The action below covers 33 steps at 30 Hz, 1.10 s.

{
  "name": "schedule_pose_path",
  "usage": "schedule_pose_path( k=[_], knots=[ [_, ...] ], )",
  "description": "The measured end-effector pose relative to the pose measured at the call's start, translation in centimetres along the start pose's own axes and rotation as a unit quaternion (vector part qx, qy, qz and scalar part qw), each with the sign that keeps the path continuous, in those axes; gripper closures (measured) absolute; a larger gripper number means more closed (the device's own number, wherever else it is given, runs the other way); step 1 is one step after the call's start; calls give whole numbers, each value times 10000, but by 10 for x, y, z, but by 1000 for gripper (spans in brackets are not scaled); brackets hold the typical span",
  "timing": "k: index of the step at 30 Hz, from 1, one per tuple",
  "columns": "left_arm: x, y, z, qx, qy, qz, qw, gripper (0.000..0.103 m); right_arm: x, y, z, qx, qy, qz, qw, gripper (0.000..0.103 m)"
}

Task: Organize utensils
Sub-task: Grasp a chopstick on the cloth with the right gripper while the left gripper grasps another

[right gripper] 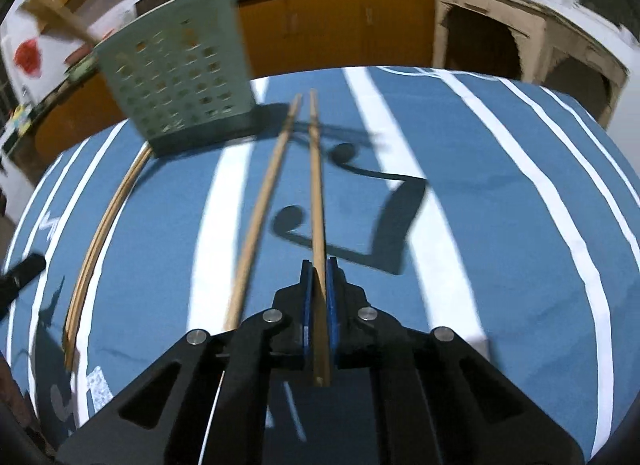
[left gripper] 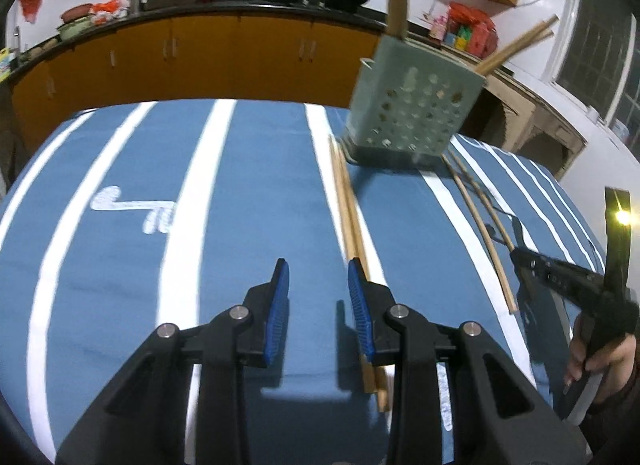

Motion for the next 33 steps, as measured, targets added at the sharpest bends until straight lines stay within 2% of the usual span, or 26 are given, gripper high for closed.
schedule_pose_path(
  k=[2,7,10,21,25,33],
  knots=[
    [-4,-2,-6,-92,-45,64,9999,72,1,0,-5,-39,1,-7,10000,95],
    [-19,-9,-17,-298,-59,287,9991,81,1,0,-5,-4,-7,-30,10000,95],
    [-25,-13,-20,-369,-16,372,9986,84,0,1,-5,-11,22,-29,10000,95],
    [-33,-15,-27,-519,129,383,9978,87,1,0,-3,18,36,-30,10000,95],
    [-34,-13,-23,-432,224,381,9981,95,1,0,0,102,17,-44,9999,95],
    [-28,-10,15,52,666,352,9971,95,4,0,-16,-125,25,-82,9999,95]
  ],
)
Point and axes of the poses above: each gripper's, at about its wrist camera, not at the fingertips, and x roughly against the way its jaws point, z to its left, y to its top, the point moved 8 cm from there along -x, roughly the way its jaws point, and after that the axes turned 4 degrees about y, right-handed, at the moved point
